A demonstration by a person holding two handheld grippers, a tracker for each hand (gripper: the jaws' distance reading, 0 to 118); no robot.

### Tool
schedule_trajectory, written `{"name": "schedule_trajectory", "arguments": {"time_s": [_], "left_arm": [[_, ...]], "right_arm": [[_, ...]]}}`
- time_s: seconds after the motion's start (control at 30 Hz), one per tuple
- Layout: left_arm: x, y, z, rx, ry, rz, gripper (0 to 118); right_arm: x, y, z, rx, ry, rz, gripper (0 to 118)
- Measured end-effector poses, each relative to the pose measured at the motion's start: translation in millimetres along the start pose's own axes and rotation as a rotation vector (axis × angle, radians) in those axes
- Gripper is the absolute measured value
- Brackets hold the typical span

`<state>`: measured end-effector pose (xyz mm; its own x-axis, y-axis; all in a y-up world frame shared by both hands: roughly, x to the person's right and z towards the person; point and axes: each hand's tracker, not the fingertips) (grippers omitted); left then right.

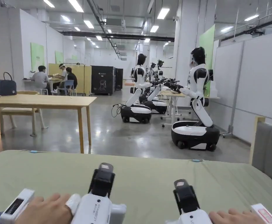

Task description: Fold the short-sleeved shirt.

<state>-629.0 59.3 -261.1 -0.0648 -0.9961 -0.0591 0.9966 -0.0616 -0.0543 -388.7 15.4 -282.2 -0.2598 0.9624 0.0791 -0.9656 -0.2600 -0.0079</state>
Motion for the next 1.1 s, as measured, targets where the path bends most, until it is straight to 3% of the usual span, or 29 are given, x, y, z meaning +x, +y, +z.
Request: {"name": "schedule_trajectory", "arguments": {"time_s": [0.1, 0.17, 0.2, 0.27, 0.3, 0.37, 0.43, 0.5, 0.6, 1.1], "left_arm": [[-59, -21, -7, -0.083, -0.130, 0.793, 118], [-89, -45, -7, -0.057, -0.136, 1.250, 118], [-95, -54, -2, -0.027, -0.108, 1.428, 118], [-96, -56, 9, 0.018, -0.033, 1.566, 118], [-96, -53, 14, 0.012, -0.024, 1.544, 118], [-89, -46, 23, -0.039, 0.032, 1.504, 118], [-81, -50, 33, -0.022, 0.024, 1.593, 118], [-77, -55, 37, -0.030, -0.026, 1.663, 118], [-74, -61, 35, -0.051, -0.042, 1.652, 118], [-70, -55, 28, -0.056, -0.074, 1.636, 118]], "right_arm": [[67, -23, -3, -0.106, 0.106, -0.869, 118], [97, -46, 1, -0.099, 0.135, -1.374, 118], [111, -57, 10, -0.048, 0.154, -1.601, 118], [115, -64, 20, 0.004, 0.203, -1.869, 118], [113, -63, 23, -0.008, 0.203, -1.921, 118], [107, -57, 33, -0.058, 0.160, -1.903, 118], [98, -52, 40, -0.076, 0.117, -1.864, 118], [93, -43, 40, -0.088, 0.098, -1.786, 118], [95, -37, 33, -0.102, 0.165, -1.665, 118], [105, -41, 37, -0.071, 0.189, -1.755, 116]]}}
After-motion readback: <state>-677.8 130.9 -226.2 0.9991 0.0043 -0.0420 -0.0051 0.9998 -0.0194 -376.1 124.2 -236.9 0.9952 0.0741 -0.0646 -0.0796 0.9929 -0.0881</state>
